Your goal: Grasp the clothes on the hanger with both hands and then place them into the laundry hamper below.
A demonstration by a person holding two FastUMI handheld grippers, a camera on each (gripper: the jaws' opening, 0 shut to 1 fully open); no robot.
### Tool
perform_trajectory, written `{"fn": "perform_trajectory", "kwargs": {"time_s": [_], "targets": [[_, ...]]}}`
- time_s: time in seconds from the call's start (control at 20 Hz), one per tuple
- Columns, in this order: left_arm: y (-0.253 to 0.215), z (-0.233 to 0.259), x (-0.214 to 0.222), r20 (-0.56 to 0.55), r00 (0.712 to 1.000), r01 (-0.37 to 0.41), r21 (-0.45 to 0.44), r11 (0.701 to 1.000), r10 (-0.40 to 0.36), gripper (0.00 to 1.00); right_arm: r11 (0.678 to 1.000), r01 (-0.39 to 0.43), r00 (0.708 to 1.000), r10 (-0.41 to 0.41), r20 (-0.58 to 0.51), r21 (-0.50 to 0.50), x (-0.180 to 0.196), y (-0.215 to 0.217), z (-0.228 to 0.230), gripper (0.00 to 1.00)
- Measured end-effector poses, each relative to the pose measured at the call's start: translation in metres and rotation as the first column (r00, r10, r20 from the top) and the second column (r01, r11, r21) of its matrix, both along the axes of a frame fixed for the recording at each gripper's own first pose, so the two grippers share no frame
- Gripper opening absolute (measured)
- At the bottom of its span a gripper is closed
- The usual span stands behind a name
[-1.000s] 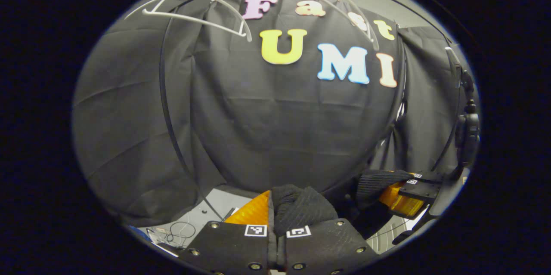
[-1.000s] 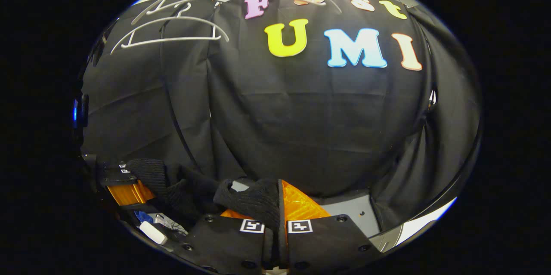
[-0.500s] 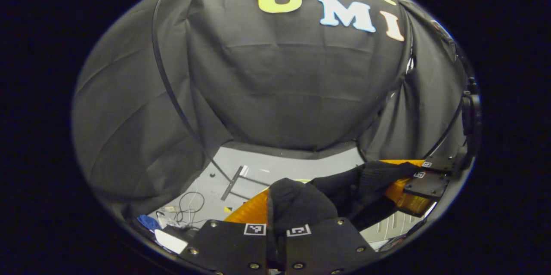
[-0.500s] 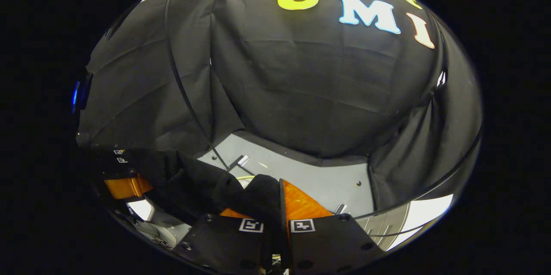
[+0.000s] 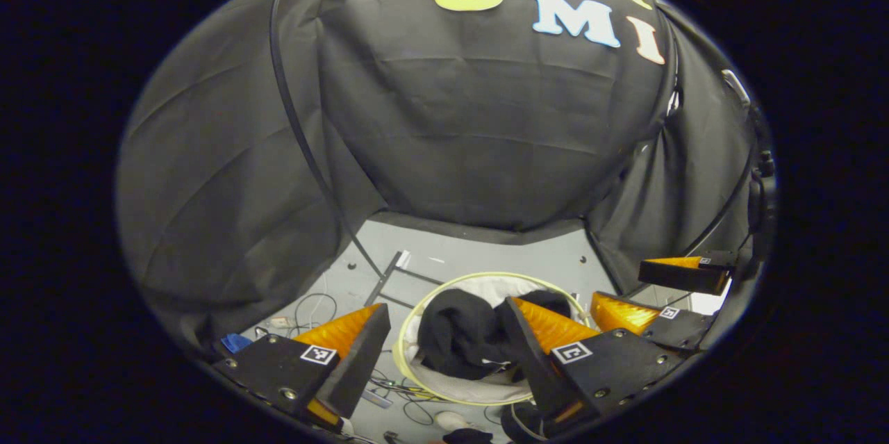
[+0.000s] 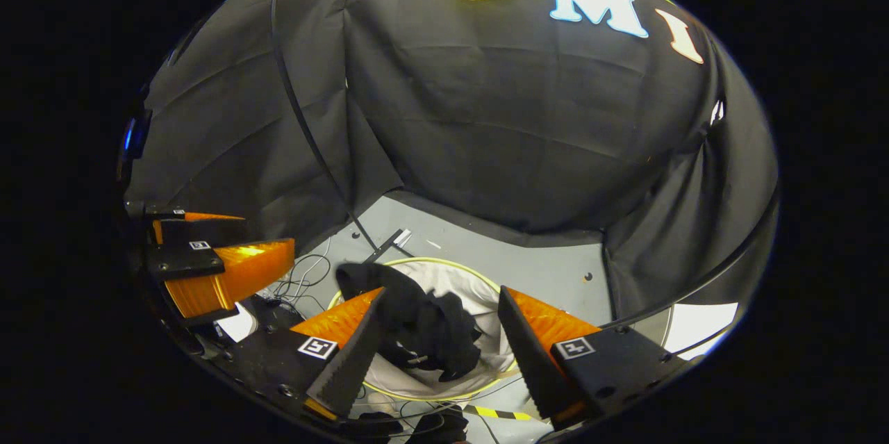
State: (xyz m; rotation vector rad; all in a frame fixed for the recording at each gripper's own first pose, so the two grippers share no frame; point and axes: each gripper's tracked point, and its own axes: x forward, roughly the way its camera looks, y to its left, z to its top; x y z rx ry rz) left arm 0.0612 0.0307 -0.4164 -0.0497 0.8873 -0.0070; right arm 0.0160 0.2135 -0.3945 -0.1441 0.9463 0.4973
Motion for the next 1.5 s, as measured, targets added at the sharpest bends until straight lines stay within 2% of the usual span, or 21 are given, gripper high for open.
{"fn": "perform_trajectory", "kwargs": {"time_s": [0.2,0.3,0.55,0.75,0.9,1.2,1.5], "targets": [[0.002,0.023,0.006,0.082,0.996,0.029,0.011,1.0,-0.029,0.96,1.0,0.005,0.998,-0.005,0.066,-0.005,0.003,-0.005,0.029,0.98],[0.014,0.052,0.005,0.125,0.991,0.039,0.018,0.999,-0.041,0.96,1.0,0.024,0.994,-0.024,0.107,0.002,0.001,-0.008,0.048,0.98],[0.021,0.119,0.004,0.251,0.966,0.065,-0.021,0.998,-0.057,0.96,0.992,0.114,0.964,-0.122,0.236,0.046,0.006,-0.019,0.117,0.98],[0.02,0.174,0.002,0.35,0.934,0.087,-0.028,0.996,-0.071,0.96,0.979,0.172,0.923,-0.198,0.329,0.107,0.006,-0.037,0.175,0.98],[0.015,0.219,0.001,0.422,0.904,0.094,-0.031,0.995,-0.072,0.96,0.967,0.202,0.882,-0.248,0.401,0.156,0.01,-0.06,0.22,0.96],[-0.011,0.326,-0.009,0.561,0.826,0.109,-0.067,0.992,-0.053,0.96,0.961,0.208,0.796,-0.276,0.539,0.184,-0.003,-0.119,0.303,0.96],[-0.039,0.4,-0.029,0.631,0.775,0.137,-0.104,0.985,-0.042,0.95,0.932,0.274,0.721,-0.361,0.591,0.236,-0.028,-0.183,0.359,0.96]]}}
